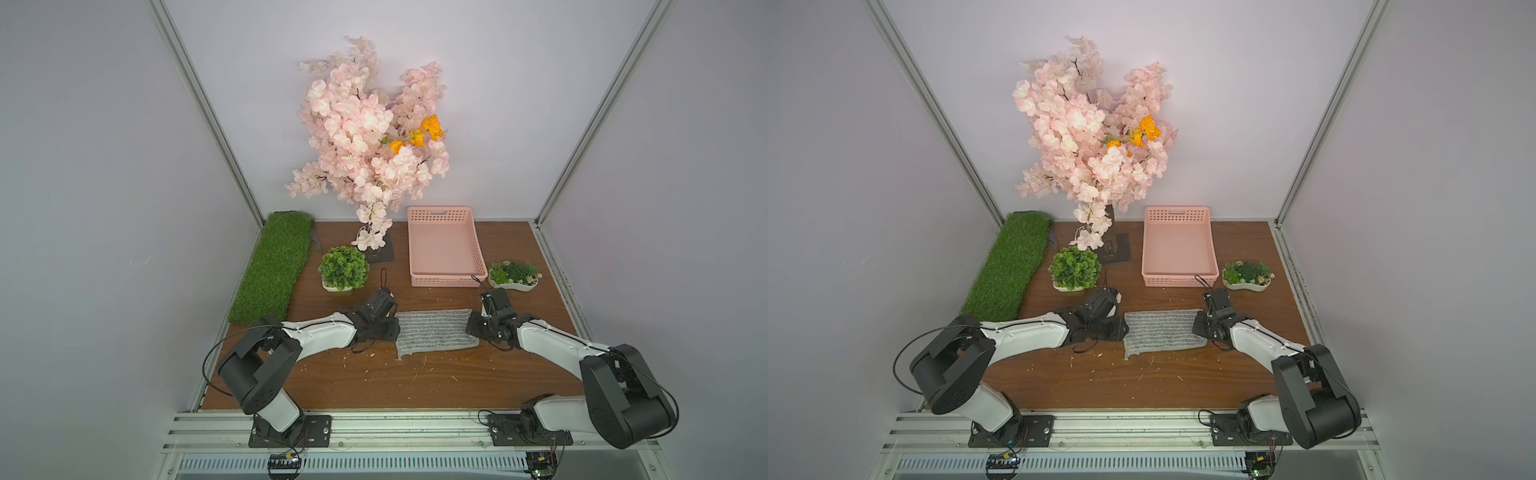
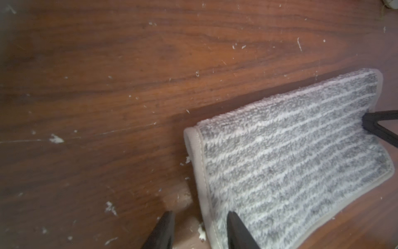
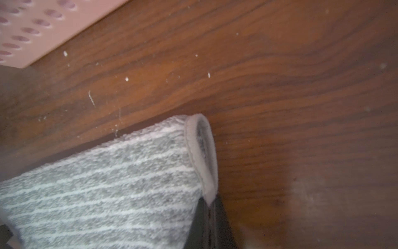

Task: Fold the square dishcloth
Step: Fold the cleaning item at the center of the board.

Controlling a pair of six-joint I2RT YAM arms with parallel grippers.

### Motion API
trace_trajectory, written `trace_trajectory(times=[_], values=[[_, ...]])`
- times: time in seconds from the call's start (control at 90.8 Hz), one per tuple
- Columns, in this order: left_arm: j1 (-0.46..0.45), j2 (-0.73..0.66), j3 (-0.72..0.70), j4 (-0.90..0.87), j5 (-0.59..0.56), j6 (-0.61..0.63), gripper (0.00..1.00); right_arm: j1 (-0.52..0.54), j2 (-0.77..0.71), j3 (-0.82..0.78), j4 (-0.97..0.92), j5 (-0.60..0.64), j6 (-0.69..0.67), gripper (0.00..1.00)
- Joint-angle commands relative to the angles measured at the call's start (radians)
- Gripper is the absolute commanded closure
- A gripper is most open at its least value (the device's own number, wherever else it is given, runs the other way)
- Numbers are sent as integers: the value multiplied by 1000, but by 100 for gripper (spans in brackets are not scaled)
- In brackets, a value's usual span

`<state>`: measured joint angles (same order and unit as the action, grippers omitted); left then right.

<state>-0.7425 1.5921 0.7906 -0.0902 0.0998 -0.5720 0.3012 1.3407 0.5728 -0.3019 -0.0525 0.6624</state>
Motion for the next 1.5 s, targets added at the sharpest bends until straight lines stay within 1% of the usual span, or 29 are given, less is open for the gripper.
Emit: trace_trajectory(times=[0.0,0.077,0.198,0.341,0.429,0.561,0.716,0.892,1.057,1.156,1.486], values=[[-5,-4,7,-26,15,-4,57,2,-31,37,-80,47,-37,100],[-4,20,9,-5,38,-11,58,7,-45,64,-100,56,-49,100],[-4,48,13,19,49,-22,64,23,-59,110,-144,92,-57,100],[-4,93,37,43,72,-27,67,62,-60,165,-200,135,-63,100],[-4,120,50,65,82,-39,71,92,-54,199,-234,165,-58,100],[-4,156,70,78,86,-51,76,160,-37,262,-296,217,-36,100],[-3,182,75,100,101,-69,80,269,-6,348,-366,265,15,100],[6,191,61,123,109,-80,82,366,43,405,-371,241,74,100],[14,202,47,157,132,-89,85,433,98,422,-296,178,120,100],[14,203,38,178,144,-85,88,458,129,422,-250,143,148,100],[15,182,2,234,156,-86,87,486,201,413,-159,97,196,100]])
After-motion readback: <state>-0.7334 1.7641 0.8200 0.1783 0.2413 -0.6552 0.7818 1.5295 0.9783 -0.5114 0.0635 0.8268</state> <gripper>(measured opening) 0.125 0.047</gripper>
